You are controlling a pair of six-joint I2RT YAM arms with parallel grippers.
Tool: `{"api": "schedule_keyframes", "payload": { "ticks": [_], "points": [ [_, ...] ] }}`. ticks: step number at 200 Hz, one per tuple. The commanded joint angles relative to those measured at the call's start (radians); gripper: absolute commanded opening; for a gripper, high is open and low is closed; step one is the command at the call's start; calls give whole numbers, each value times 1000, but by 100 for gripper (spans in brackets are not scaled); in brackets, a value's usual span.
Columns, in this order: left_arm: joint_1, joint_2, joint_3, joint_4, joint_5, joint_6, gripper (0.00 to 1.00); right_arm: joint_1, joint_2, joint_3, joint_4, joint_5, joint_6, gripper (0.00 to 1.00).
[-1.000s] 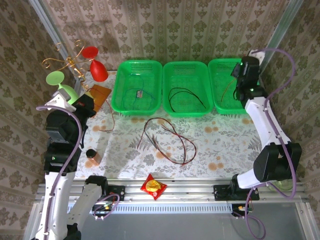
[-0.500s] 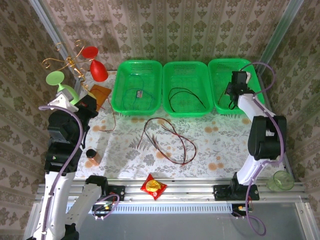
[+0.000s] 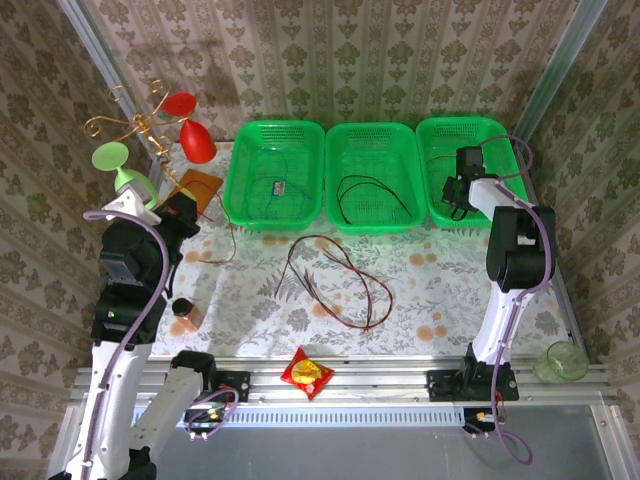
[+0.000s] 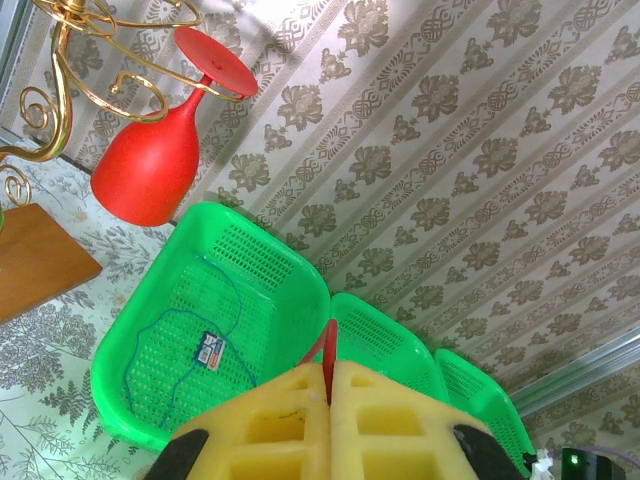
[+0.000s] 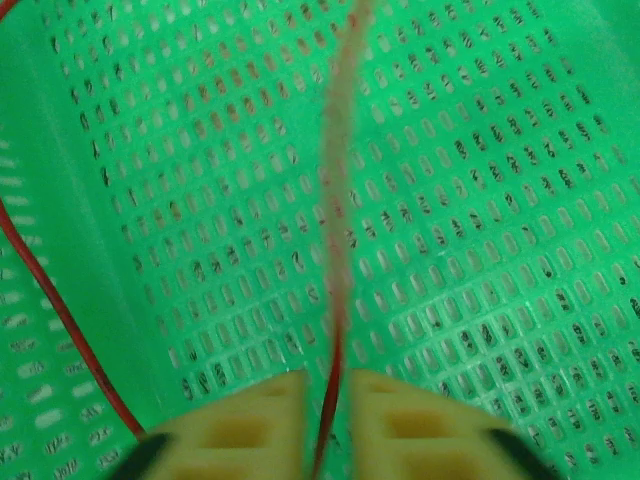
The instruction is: Untangle the cables
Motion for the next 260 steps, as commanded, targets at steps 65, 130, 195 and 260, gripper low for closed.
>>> {"api": "schedule_keyframes", "payload": {
  "ticks": [65,130,195,260],
  "points": [
    [-8,12,59,0,22,24,0,-5,-337,-78,-53,-11,17,82],
    [-12,68,139,29,75,10,0,125,-715,-313,136,-290,-49,82],
    [-27,132,229,53,143,-4,0,599,-782,-526,689,-399,-305,84],
    [-176,181,270,62,89,28,0,806,-460,-308,744,-470,-324,89]
  ]
}}
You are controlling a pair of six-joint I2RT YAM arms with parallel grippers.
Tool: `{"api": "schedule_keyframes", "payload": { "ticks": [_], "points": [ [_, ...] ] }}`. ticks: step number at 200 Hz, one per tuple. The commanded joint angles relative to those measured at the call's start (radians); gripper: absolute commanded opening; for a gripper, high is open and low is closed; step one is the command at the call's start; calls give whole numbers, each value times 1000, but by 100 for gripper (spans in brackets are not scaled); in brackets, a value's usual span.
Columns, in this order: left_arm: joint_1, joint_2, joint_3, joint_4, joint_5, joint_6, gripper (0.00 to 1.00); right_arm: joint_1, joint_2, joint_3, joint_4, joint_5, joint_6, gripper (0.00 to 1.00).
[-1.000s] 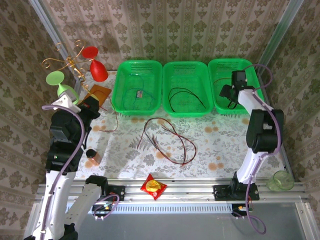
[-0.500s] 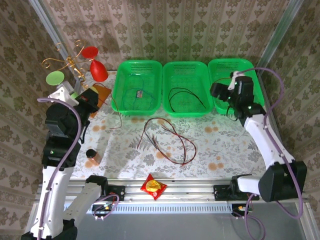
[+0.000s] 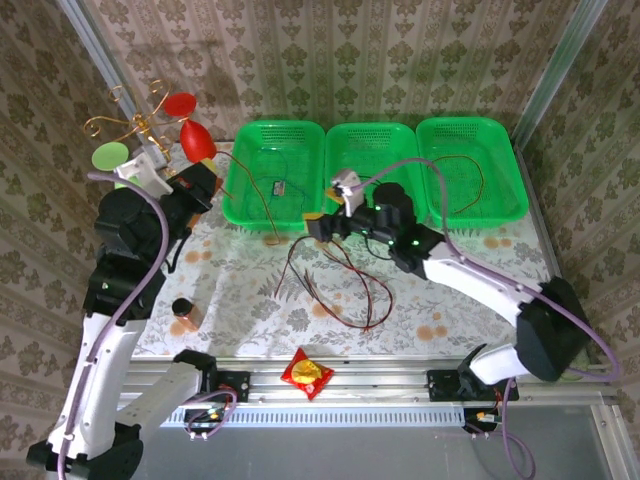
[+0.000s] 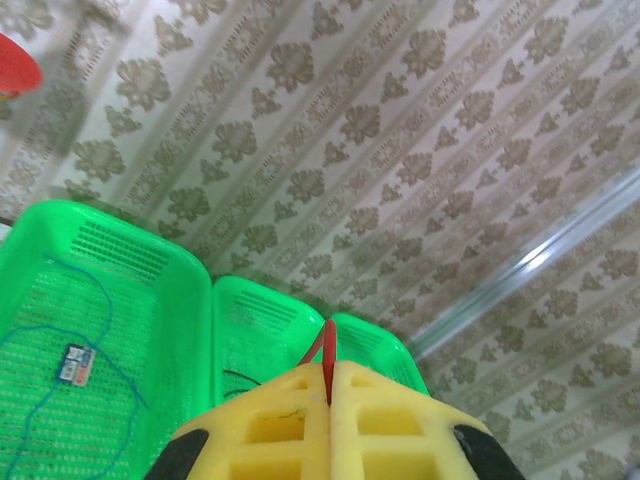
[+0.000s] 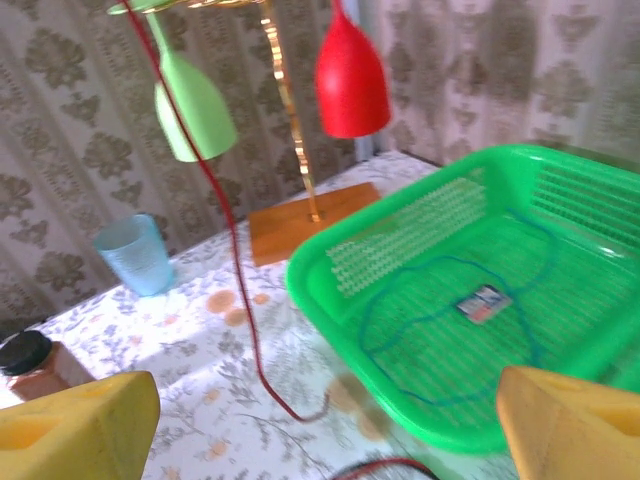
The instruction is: Untangle the cables
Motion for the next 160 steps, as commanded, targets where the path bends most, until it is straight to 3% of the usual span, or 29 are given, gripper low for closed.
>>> {"api": "schedule_keyframes", "payload": {
  "ticks": [1,38,69,78,105,112,147,160],
  "points": [
    [-44,8,41,38,-26,26,0,40,86,81,78,-37,-39,89],
    [-95,38,72,35,-45,43,0,58,219,165,94,-73,9,84],
    [-138,50,84,34,-58,51,0,62,274,212,69,-85,53,67],
    [-140,52,83,34,-59,50,0,62,280,221,53,-78,56,57],
    [-146,49,76,33,-66,52,0,61,270,228,4,-42,70,8],
    [-146,48,74,33,-68,52,0,62,264,223,4,-35,69,0],
    [-147,28,37,46,-80,60,0,55,186,203,-65,44,48,0],
    [-147,11,7,54,-86,67,30,47,134,185,-94,97,42,0]
  ]
}}
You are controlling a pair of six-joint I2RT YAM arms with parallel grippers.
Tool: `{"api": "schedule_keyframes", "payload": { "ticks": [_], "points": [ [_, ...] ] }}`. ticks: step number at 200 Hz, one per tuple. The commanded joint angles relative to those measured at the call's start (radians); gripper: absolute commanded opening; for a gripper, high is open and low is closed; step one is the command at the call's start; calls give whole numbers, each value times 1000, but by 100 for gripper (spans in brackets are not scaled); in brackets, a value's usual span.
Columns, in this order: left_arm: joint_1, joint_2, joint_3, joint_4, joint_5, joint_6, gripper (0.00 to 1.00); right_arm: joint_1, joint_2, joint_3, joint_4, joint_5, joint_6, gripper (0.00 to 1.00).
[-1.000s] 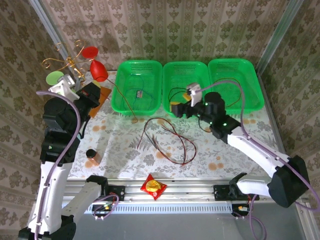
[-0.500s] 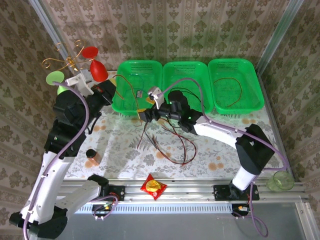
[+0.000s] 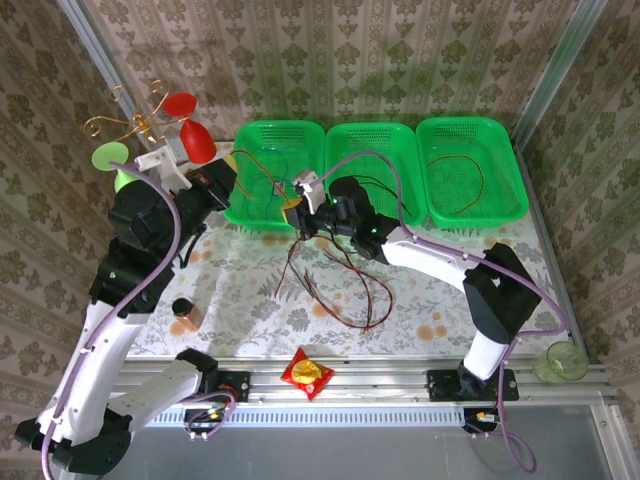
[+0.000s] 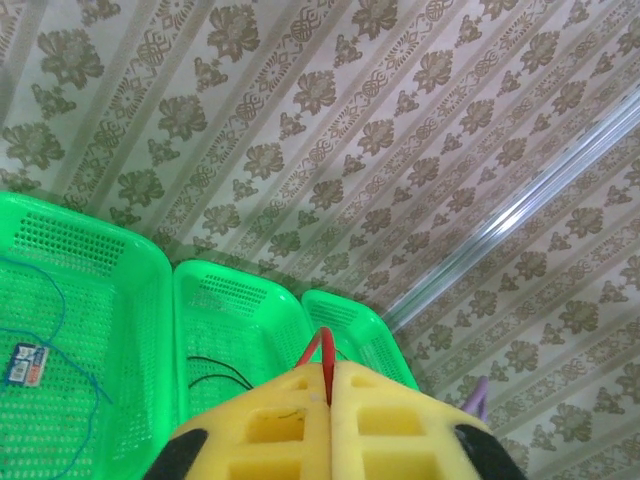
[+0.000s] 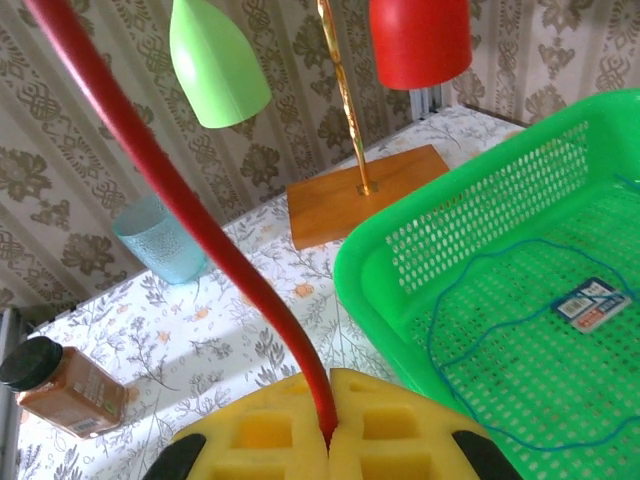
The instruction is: Untangle the cables
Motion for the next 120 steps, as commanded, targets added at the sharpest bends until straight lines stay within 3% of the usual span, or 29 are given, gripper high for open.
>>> {"api": "schedule_keyframes", "payload": {
  "ticks": [1,12,32,76,120],
  "points": [
    [-4,-36,-37,43,-22,35,32,-10,-117,-15,-63,107,-15,0],
    [-4,-46,-63,44,-22,37,47,-26,-170,-22,-103,153,-19,0],
    [-4,-53,-108,43,-10,30,61,-70,-258,1,-221,206,-67,0],
    [-12,-58,-196,72,-5,4,67,-259,-406,78,-508,369,-142,0],
    [-25,-49,-228,83,-5,-1,68,-522,-459,78,-537,398,-152,0]
  ]
}}
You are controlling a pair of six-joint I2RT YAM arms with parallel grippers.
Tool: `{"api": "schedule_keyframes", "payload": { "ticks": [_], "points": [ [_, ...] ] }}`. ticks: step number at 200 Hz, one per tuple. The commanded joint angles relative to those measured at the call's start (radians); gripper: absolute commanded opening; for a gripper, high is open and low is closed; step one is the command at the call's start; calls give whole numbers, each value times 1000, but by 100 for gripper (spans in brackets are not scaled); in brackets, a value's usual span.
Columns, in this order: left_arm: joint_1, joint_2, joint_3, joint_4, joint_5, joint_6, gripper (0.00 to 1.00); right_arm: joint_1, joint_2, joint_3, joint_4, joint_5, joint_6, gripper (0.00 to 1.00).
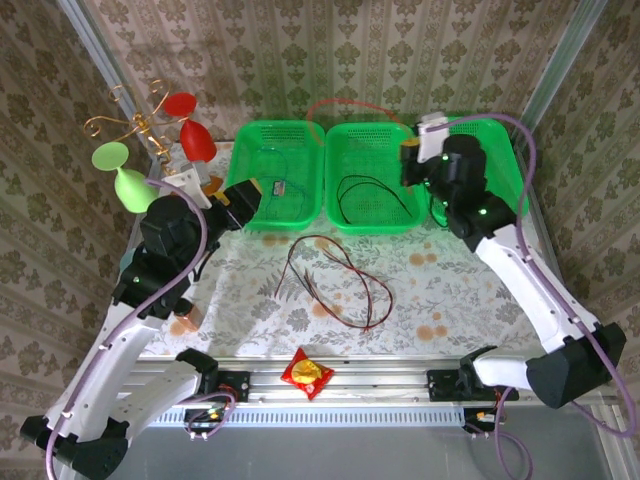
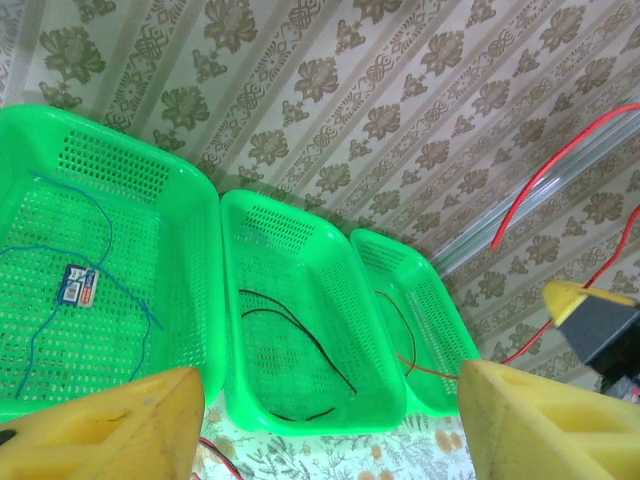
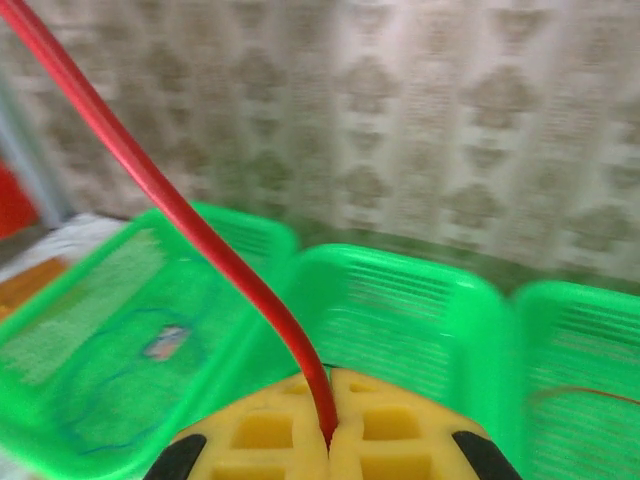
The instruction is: Untangle the cables
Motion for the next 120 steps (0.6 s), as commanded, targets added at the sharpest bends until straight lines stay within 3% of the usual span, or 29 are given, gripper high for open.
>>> {"api": "schedule_keyframes", "payload": {
  "ticks": [1,39,120],
  "points": [
    [-11,-2,-8,48,1,-14,68,-102,-9,21,-71,61,-30,0],
    [-20,-6,-21,44,0,-23,68,-242,72,8,68,80,-21,0],
    [-62,-107,-84,-12,-70,-42,68,-377,347,88,158,162,118,0]
  ]
}}
